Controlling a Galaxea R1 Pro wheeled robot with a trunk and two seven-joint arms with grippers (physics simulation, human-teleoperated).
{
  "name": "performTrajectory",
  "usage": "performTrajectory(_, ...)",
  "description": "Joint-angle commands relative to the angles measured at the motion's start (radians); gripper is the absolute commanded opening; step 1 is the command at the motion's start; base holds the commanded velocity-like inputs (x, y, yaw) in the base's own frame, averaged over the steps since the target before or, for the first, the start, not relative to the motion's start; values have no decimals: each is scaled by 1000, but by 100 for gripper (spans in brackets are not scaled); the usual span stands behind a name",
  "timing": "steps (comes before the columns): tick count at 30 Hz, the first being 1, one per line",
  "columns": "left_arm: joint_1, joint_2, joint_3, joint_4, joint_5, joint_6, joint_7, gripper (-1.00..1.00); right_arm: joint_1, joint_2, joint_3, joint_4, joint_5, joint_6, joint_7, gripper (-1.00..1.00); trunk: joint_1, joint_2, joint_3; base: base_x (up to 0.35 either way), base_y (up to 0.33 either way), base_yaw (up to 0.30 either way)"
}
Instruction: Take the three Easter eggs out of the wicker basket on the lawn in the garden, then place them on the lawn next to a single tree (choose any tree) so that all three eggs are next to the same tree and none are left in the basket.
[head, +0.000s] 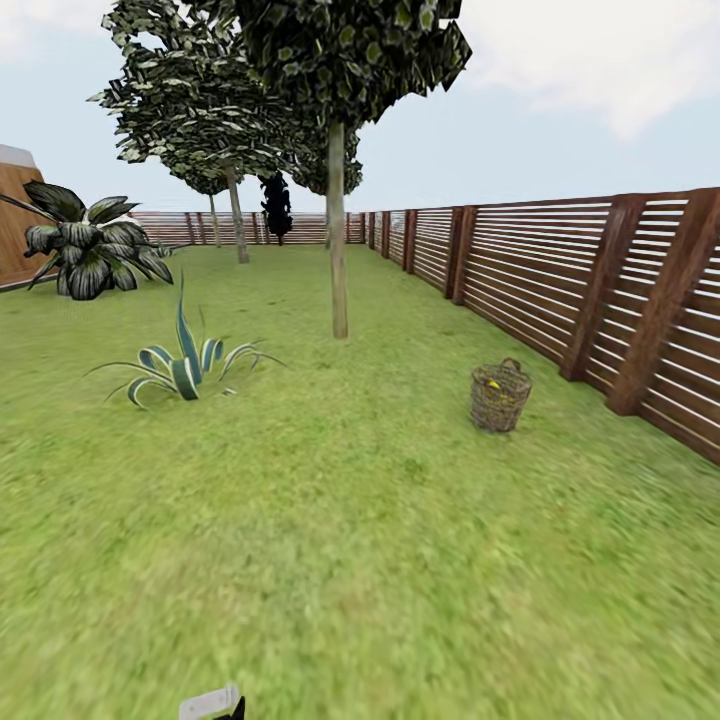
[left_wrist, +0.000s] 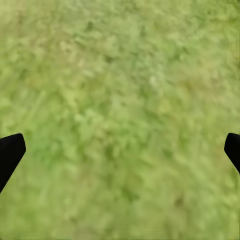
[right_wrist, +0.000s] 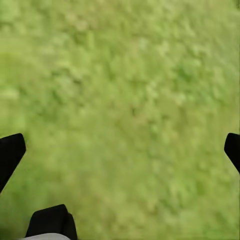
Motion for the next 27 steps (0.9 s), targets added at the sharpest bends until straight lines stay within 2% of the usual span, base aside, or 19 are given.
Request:
performTrajectory(1,-1,0,1,1,8,-3,0,100,-1,0,-2,1,0,-3,0,100,0,0,-1,276,187,0)
performTrajectory(27,-1,0,1,1,7,-3,0,100,-1,0,2,1,0,-3,0,100,0,0,-1,283,178,0)
